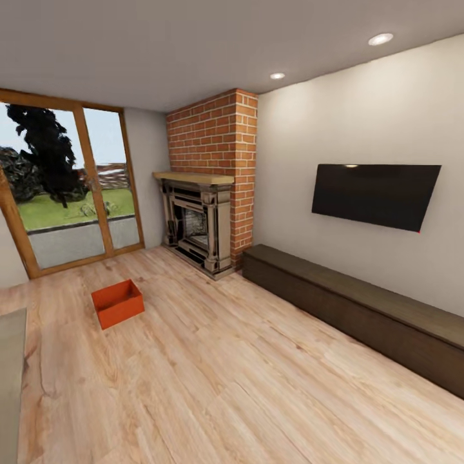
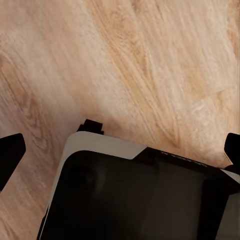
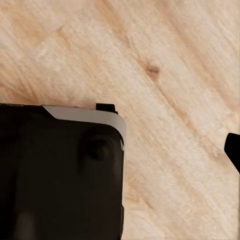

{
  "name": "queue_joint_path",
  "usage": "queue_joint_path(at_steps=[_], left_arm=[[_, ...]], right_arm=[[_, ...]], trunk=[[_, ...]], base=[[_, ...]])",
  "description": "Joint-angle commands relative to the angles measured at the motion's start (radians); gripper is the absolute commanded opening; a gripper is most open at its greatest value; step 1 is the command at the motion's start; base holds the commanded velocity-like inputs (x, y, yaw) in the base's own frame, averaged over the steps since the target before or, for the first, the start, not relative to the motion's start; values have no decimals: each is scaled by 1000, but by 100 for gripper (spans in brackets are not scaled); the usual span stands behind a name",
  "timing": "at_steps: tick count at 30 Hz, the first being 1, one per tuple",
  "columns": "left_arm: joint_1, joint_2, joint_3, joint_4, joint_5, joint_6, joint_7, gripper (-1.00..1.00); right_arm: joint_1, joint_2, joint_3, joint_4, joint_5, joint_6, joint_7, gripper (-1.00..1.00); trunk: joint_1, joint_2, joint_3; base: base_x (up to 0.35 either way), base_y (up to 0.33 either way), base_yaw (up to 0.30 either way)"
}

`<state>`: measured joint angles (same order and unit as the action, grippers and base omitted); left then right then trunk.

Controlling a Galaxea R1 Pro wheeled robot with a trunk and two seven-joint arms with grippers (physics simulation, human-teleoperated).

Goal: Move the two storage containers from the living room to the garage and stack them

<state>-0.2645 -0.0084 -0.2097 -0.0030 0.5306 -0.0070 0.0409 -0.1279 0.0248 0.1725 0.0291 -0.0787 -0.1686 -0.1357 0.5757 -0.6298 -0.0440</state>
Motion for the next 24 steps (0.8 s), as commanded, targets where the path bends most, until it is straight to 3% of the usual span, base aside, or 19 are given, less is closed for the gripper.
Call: queue_joint_path(at_steps=[1, 24], left_arm=[[-1, -1, -9, 0, 8, -1, 4, 100], [-1, 1, -8, 0, 8, -1, 4, 100]], right_arm=[[-1, 0, 8, 3, -8, -6, -2, 100], [-1, 0, 10, 3, -7, -6, -2, 100]], trunk=[[1, -1, -2], [1, -1, -2]], base=[[318, 0, 241], [318, 0, 265]])
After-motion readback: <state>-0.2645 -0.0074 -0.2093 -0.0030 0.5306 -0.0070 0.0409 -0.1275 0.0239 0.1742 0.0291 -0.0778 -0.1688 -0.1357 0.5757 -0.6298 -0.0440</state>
